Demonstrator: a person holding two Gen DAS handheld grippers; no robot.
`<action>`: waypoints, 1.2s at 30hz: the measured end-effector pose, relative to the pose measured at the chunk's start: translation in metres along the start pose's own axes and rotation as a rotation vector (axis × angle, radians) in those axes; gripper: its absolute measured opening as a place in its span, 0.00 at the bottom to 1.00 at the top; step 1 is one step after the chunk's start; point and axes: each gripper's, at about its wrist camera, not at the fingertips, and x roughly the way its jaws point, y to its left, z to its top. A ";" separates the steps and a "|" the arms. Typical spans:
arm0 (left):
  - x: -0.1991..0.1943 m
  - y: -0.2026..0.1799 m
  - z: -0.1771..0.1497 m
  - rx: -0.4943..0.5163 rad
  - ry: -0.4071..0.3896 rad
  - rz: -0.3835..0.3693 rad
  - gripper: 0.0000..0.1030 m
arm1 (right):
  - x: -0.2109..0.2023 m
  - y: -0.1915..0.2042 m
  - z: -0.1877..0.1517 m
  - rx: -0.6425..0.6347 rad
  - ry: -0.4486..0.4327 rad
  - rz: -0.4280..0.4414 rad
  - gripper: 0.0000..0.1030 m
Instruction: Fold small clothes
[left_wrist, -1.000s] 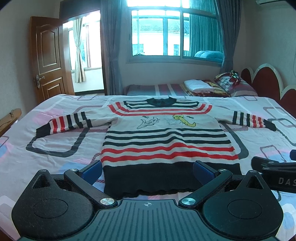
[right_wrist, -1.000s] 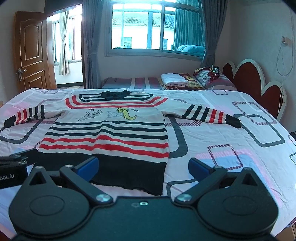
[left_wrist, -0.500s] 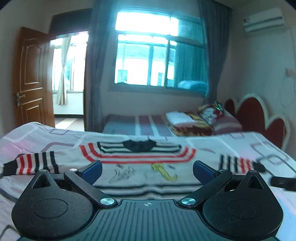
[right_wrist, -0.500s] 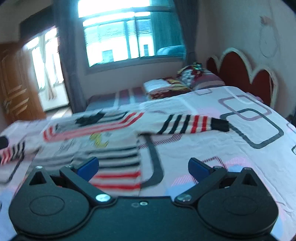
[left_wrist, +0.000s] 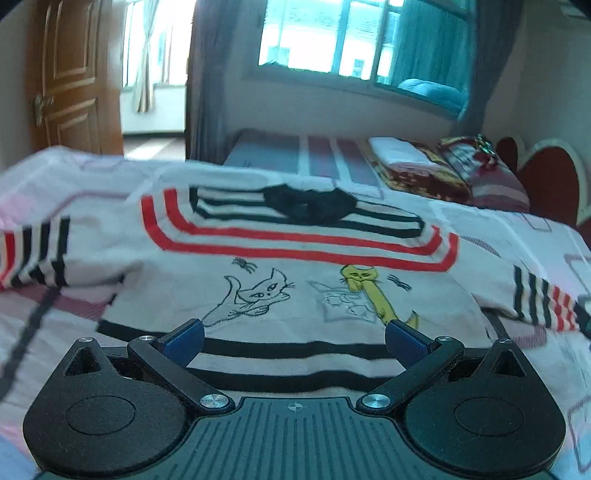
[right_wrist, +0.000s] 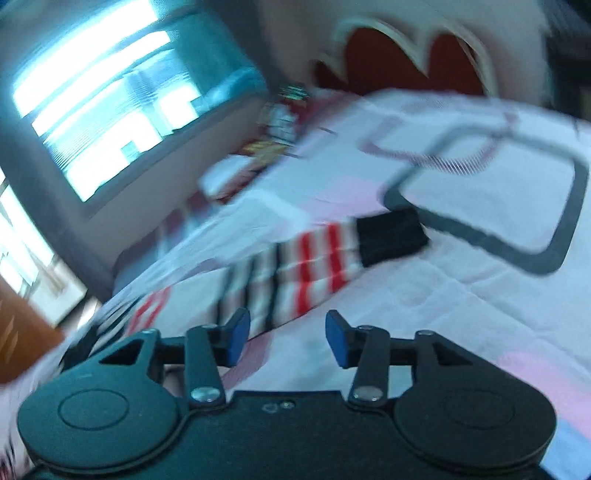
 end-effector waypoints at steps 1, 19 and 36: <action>0.007 0.002 0.000 -0.023 -0.004 0.015 1.00 | 0.016 -0.010 0.002 0.041 0.009 -0.014 0.37; 0.055 0.053 0.015 -0.104 0.021 0.105 1.00 | 0.081 -0.054 0.020 0.249 -0.029 0.019 0.06; 0.053 0.150 0.041 -0.016 0.024 0.090 1.00 | 0.040 0.240 -0.081 -0.681 -0.017 0.332 0.07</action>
